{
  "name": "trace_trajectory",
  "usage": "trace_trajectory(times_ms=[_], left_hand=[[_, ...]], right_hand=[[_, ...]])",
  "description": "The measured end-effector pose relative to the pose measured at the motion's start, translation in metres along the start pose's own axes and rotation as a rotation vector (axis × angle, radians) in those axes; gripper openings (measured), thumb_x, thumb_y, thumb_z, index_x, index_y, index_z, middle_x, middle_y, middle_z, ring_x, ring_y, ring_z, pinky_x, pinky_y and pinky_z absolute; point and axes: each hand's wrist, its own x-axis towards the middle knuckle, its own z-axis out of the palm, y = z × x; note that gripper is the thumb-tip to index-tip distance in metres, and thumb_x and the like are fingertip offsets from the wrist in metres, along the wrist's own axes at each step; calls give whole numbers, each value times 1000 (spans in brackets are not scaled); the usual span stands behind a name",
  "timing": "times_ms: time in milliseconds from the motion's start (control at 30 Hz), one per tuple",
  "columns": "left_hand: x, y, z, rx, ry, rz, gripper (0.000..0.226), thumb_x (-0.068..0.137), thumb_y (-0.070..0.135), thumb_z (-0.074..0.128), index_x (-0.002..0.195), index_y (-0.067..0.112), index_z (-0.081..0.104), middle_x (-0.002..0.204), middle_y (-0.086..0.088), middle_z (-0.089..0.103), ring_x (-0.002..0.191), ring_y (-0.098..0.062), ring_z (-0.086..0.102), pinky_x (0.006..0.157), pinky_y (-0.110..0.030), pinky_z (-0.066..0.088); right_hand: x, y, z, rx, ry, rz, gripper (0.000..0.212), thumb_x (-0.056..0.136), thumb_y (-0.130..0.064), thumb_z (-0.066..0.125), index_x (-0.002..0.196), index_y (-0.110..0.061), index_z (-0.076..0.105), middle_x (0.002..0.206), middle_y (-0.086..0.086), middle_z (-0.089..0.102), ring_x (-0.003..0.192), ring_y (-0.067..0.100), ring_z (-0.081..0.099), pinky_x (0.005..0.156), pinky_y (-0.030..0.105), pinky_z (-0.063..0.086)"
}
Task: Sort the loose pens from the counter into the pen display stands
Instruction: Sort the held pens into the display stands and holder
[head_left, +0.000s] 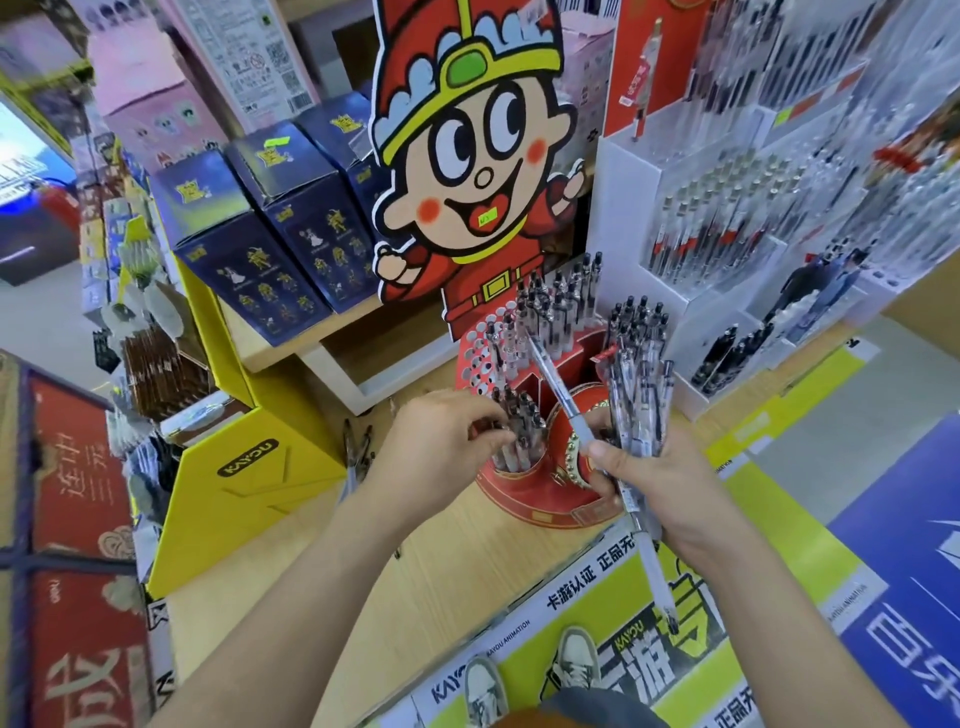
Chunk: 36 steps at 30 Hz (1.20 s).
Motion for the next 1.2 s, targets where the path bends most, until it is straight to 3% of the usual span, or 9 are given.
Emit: trace_trajectory(times_ms=[233,333,467,533,600,733,867,1000,1200], left_hand=[[-5,-3,23,164,16,26,14,74,17,80,88,16,77,81,0,55,80,-22,51,63,-31,44],[2,-2,26,156,22,-75,17,77,22,78,93,19,76,83,4,45,86,-18,43,67,-33,42],[5,3,20,219,-136,-101,24,83,27,71,107,24,72,98,1,56,100,-19,48,79,-33,45],[6,8,10,83,-98,-241,32,85,24,70,116,28,67,102,8,59,95,-10,51,78,-23,42],[6,19,-1,-309,58,-433,37,88,22,68,123,31,60,100,15,65,90,-2,57,79,-22,45],[13,49,-2,-925,73,-606,44,92,34,58,133,22,47,109,4,71,97,-14,68,86,-40,56],[20,64,3,-1039,335,-583,8,97,17,52,103,15,57,90,-11,73,87,-32,69,75,-44,57],[19,57,-13,-1031,584,-515,4,96,13,54,98,16,57,88,-10,72,85,-28,70,73,-37,58],[16,48,-28,-960,584,-492,10,89,17,62,99,14,62,89,-12,70,80,-25,68,68,-31,57]], right_hand=[[6,0,-7,-157,-33,17,22,93,-2,61,101,-23,65,59,3,57,55,17,53,51,25,43],[6,-4,-6,-237,-45,-4,21,94,-3,61,102,-22,63,55,-2,56,54,13,54,55,25,45],[6,-8,-3,-329,-22,-38,23,92,-2,62,94,-25,63,53,-9,58,53,9,54,55,21,46],[5,-12,-2,-349,-36,-43,22,92,-5,63,92,-27,63,52,-12,58,52,6,54,54,17,46],[5,-17,-2,-352,-55,-50,22,92,-5,63,91,-27,63,51,-12,58,51,6,53,53,16,46],[4,-24,-2,-400,-96,-61,24,91,-7,65,89,-31,62,59,-11,61,56,8,55,61,29,50],[4,-34,-3,-558,-92,-154,20,92,-17,64,100,-34,57,79,-21,61,74,-1,58,74,26,46],[4,-43,-14,-1056,-28,-264,41,91,-18,60,129,-25,47,101,-7,63,101,24,61,81,35,49],[9,-42,-20,-1552,16,-388,40,91,-31,55,127,-25,40,108,-3,62,95,24,65,71,34,53]])
